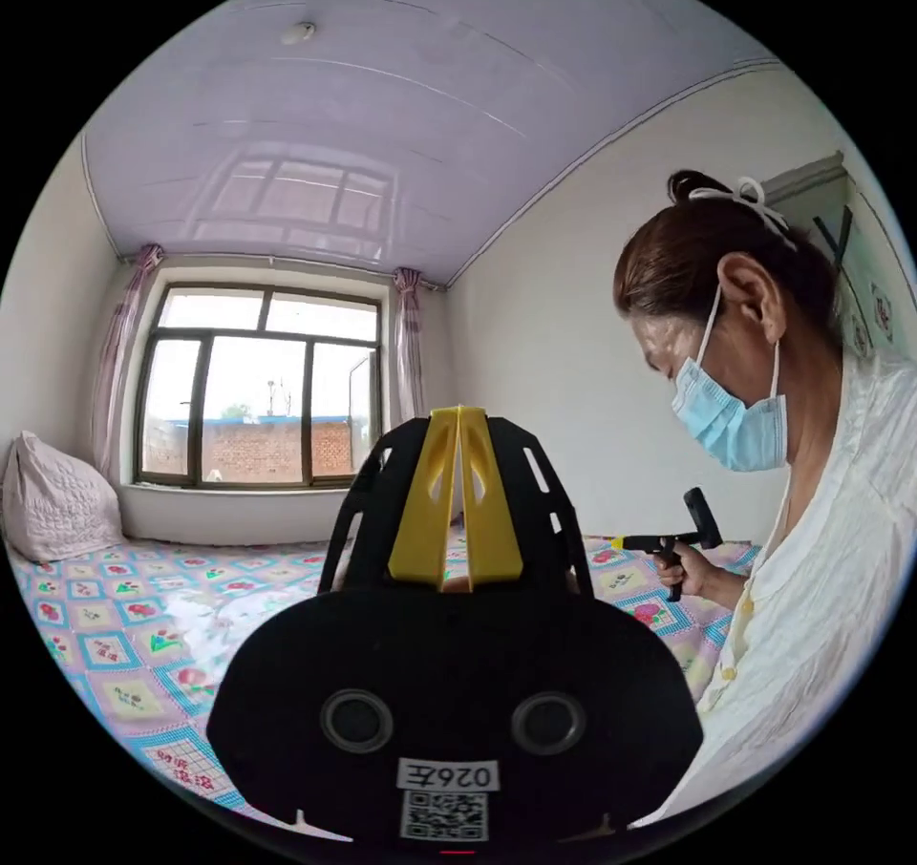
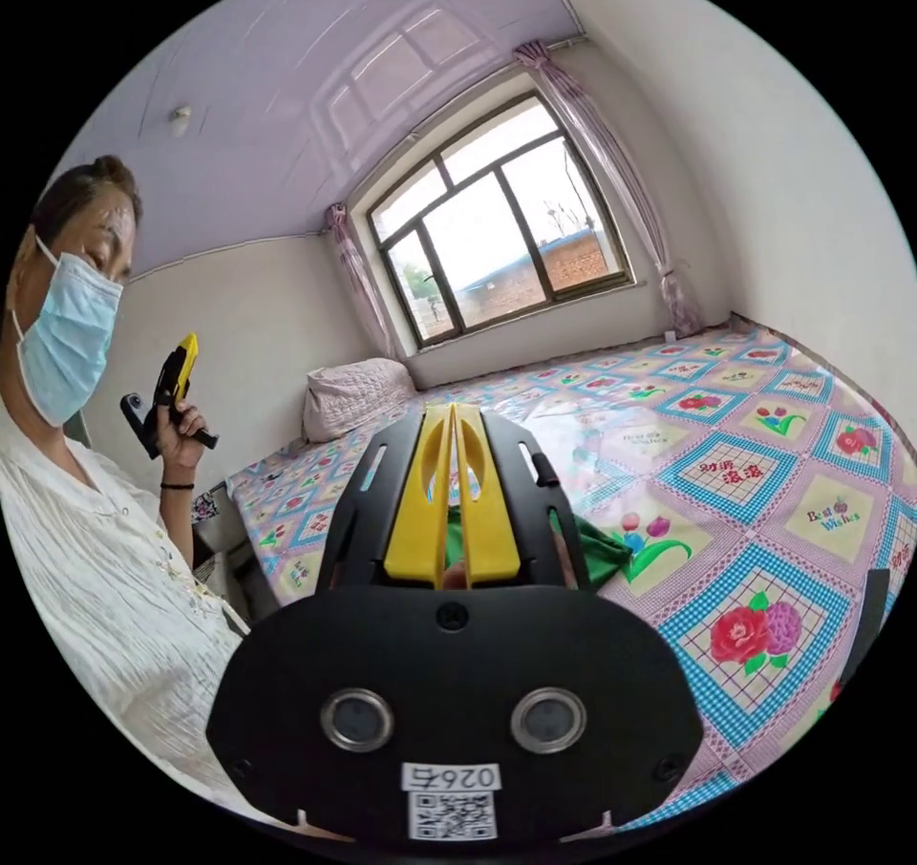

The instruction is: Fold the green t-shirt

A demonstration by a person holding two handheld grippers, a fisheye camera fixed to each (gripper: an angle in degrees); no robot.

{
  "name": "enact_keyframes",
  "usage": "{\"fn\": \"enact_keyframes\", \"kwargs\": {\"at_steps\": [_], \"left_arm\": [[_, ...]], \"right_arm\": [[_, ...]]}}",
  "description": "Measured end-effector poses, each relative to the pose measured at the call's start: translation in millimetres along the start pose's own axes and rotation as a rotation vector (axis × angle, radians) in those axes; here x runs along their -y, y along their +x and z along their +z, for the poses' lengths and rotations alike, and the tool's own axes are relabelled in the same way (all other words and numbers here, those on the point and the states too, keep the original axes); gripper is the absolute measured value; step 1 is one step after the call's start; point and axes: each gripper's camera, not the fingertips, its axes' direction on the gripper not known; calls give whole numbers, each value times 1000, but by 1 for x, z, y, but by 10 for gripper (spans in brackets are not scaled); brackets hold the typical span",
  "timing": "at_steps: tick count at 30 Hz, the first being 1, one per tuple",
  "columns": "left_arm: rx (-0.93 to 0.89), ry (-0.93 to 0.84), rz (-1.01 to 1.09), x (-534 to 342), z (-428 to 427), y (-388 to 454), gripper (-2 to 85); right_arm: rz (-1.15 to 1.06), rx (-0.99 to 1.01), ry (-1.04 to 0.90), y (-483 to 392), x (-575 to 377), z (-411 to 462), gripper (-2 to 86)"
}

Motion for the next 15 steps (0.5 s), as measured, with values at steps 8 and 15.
{"fn": "enact_keyframes", "kwargs": {"at_steps": [8, 15], "left_arm": [[145, -423, -324, -131, 120, -26, -9], [-10, -721, -632, -275, 214, -38, 4]], "right_arm": [[-44, -115, -398, 116, 2, 119, 29], [-263, -210, -717, 184, -10, 244, 41]]}}
